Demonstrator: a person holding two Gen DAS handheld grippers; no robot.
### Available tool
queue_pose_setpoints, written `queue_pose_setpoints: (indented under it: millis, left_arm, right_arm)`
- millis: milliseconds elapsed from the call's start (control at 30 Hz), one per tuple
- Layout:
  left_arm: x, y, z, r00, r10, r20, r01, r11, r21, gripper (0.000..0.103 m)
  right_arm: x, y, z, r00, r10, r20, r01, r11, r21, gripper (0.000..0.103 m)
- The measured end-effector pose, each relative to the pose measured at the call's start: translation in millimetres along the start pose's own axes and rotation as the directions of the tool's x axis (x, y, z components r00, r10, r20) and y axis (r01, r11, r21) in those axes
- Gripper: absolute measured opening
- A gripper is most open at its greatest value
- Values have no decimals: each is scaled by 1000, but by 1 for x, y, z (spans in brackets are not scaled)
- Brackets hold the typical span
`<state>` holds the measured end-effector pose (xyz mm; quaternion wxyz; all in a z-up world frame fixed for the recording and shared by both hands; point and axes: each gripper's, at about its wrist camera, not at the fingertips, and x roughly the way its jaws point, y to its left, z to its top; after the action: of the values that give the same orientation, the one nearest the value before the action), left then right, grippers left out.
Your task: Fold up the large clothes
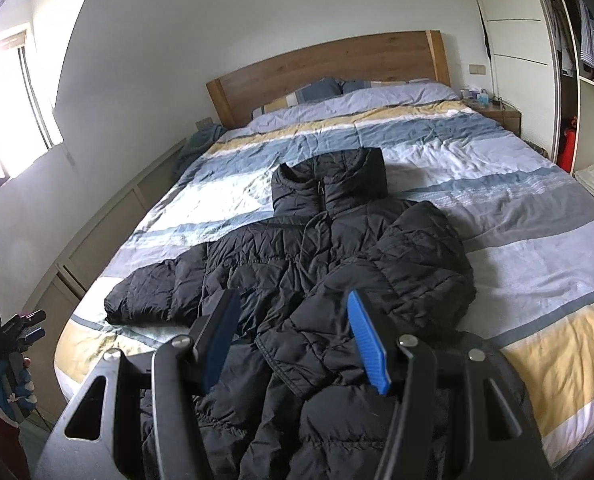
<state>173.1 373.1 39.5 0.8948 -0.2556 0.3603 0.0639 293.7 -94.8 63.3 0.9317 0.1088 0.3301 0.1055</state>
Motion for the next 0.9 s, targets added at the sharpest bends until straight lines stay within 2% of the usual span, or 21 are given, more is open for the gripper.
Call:
queue_pose_setpoints:
  millis: [167, 333, 433, 633, 800, 900]
  left_arm:
    - [31, 44, 10, 998, -58, -32, 54, 992, -118, 102]
    - [74, 80, 19, 982, -188, -35, 169, 941, -294, 98]
    - [106, 92, 23, 966, -255, -35, 223, 897, -381, 93]
    - [157, 96, 28, 947, -319, -46, 263, 848, -460, 86]
    - [190, 96, 34, 942, -328, -70, 254, 834, -489, 78]
    - [205, 98, 36, 939, -334, -76, 249, 818, -519, 77]
  right_arm:
    - [25, 8, -2, 999, -30, -39, 30, 1000, -2, 55]
    - [45, 8, -6, 994, -74, -79, 74, 997, -8, 55]
    - [50, 4, -8, 990, -105, -93, 105, 994, -11, 55]
    - [53, -11, -9, 980, -168, -110, 170, 985, 5, 55]
    - [56, -22, -10, 970, -210, -124, 213, 977, 17, 55]
    - [58, -24, -12, 965, -226, -134, 230, 973, 14, 55]
